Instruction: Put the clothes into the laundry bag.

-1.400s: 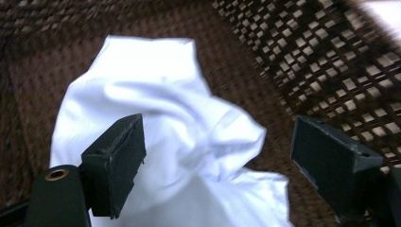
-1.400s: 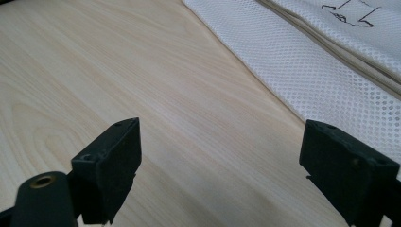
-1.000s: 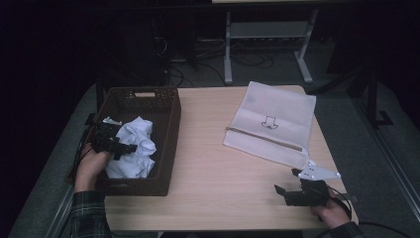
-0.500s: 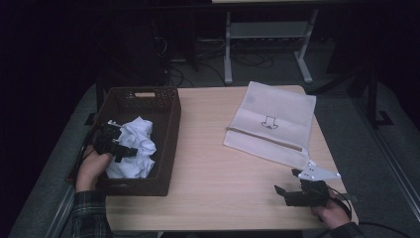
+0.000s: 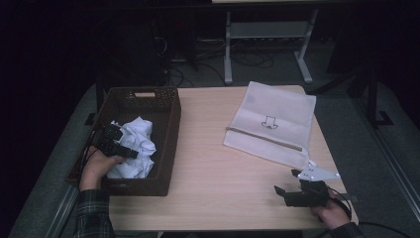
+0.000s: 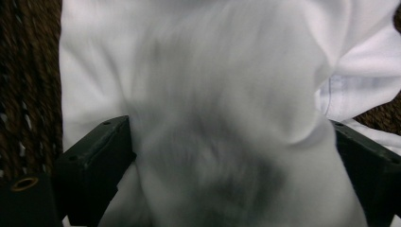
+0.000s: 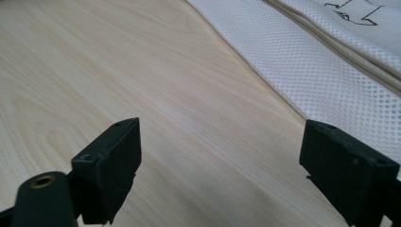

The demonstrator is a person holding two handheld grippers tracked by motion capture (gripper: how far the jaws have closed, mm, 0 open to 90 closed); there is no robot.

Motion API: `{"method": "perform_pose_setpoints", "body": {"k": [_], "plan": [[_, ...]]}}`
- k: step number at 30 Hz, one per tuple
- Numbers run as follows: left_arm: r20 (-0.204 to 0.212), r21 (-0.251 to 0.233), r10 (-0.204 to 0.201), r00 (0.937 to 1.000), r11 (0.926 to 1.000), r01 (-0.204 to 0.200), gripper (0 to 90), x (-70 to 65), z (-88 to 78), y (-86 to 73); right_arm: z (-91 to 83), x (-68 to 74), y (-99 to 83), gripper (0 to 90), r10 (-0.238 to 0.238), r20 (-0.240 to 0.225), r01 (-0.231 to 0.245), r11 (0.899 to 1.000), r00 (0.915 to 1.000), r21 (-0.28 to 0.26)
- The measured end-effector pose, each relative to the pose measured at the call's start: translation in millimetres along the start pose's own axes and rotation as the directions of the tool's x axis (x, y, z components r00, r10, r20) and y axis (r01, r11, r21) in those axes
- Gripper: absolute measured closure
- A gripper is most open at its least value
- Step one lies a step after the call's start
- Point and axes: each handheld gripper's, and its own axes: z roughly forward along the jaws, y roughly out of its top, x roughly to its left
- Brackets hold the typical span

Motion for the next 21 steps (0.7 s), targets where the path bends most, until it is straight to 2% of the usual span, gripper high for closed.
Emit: {"method": "perform_pose_setpoints", "body": {"k": [2, 5, 9, 11, 14, 15, 17, 19, 21], "plan": [[-0.003, 0.023, -0.009, 1.0, 0.9997, 0.009, 4.2, 0.5, 2.8, -0.2, 0.3, 0.2, 0.0, 12.8, 0.0, -0.002, 0.0, 1.0, 1.0, 0.0], [-0.019, 0.048, 0.015, 0.9997, 0.9987, -0.014, 2.8, -2.1, 5.9, 0.5, 0.5, 0.1, 0.0, 12.8, 0.0, -0.001, 0.0, 1.0, 1.0, 0.003], [-0.034, 0.059, 0.031, 0.9989, 0.9978, -0.029, 2.9, -4.1, 7.9, 0.7, 0.9, 0.4, -0.1, 12.8, -0.001, -0.001, 0.001, 1.0, 1.0, 0.006], [-0.044, 0.069, 0.048, 0.9979, 0.9966, -0.045, 5.3, -5.5, 7.7, 0.8, 1.3, 0.8, -0.1, 12.8, -0.002, -0.001, 0.002, 1.0, 1.0, 0.009], [-0.035, 0.065, 0.062, 0.9975, 0.9961, -0.06, 23.8, -6.1, 4.1, 0.8, 1.6, 1.2, 0.0, 12.8, -0.003, -0.005, 0.003, 1.0, 1.0, 0.012], [-0.028, 0.06, 0.067, 0.9973, 0.996, -0.066, 32.5, -6.6, 2.5, 0.6, 1.7, 1.1, 0.0, 12.8, -0.004, -0.006, 0.004, 1.0, 1.0, 0.012], [-0.026, 0.063, 0.059, 0.9979, 0.9963, -0.058, 45.5, -6.5, 0.0, 0.8, 1.7, 0.7, 0.2, 12.8, -0.003, -0.005, 0.003, 1.0, 1.0, 0.011], [-0.02, 0.063, 0.04, 0.999, 0.9973, -0.038, 54.9, -6.1, -1.9, 0.7, 1.9, 0.6, 0.4, 12.8, -0.002, -0.006, 0.003, 1.0, 1.0, 0.011], [-0.014, 0.066, 0.022, 0.9997, 0.9976, -0.021, 60.5, -5.8, -3.6, 1.3, 2.2, 0.8, 0.5, 12.8, -0.004, -0.007, 0.004, 1.0, 1.0, 0.011]]}}
